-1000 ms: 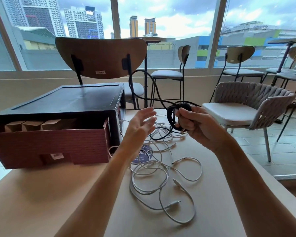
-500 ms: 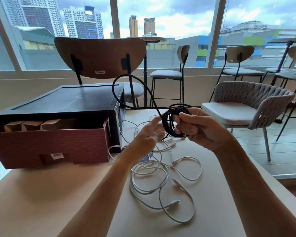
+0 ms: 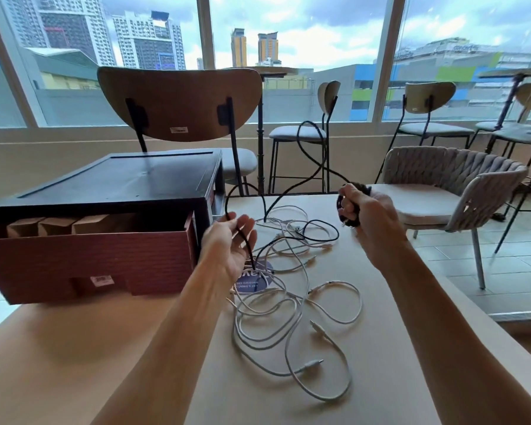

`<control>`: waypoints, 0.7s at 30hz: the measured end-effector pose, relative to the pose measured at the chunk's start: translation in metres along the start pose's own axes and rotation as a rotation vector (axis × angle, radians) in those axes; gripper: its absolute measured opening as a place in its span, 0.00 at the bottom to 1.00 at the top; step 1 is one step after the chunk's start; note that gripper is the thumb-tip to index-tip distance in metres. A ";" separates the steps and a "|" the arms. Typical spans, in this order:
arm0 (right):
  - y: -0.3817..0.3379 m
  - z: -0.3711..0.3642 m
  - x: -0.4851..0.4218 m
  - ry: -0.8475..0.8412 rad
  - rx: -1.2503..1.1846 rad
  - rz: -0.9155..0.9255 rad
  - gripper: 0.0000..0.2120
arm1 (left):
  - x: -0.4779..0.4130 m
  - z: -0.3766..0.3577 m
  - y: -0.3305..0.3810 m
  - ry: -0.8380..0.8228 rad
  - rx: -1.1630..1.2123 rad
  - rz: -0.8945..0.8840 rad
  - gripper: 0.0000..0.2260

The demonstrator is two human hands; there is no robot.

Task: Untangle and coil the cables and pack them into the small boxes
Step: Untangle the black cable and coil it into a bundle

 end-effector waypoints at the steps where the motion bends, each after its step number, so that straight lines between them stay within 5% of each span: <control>1: 0.003 0.004 0.000 0.042 0.084 0.014 0.10 | 0.001 -0.002 0.003 -0.001 0.053 -0.012 0.09; 4: 0.005 0.011 0.000 0.116 0.291 0.052 0.09 | 0.004 -0.006 0.014 -0.018 0.179 -0.068 0.08; 8: -0.004 0.004 0.003 0.088 0.459 0.178 0.10 | 0.019 -0.006 0.039 0.067 -0.477 -0.387 0.15; 13: -0.006 -0.017 0.008 -0.076 0.611 0.286 0.12 | 0.042 -0.041 0.042 -0.173 -0.896 -0.643 0.17; 17: -0.008 -0.035 0.016 -0.216 0.613 0.299 0.10 | 0.058 -0.067 0.021 -0.448 -0.940 -0.584 0.17; 21: -0.012 -0.047 0.022 -0.289 0.613 0.335 0.10 | 0.056 -0.066 0.004 -0.448 -0.815 -0.442 0.20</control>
Point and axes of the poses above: each hand's wrist, its own x-axis away from the middle knuckle, its own z-axis out of the back of the hand, y = z × x, the point moved 7 cm from there along -x, towards the middle knuckle, and after that the axes turned 2 degrees about -x, right-handed, at the moved point
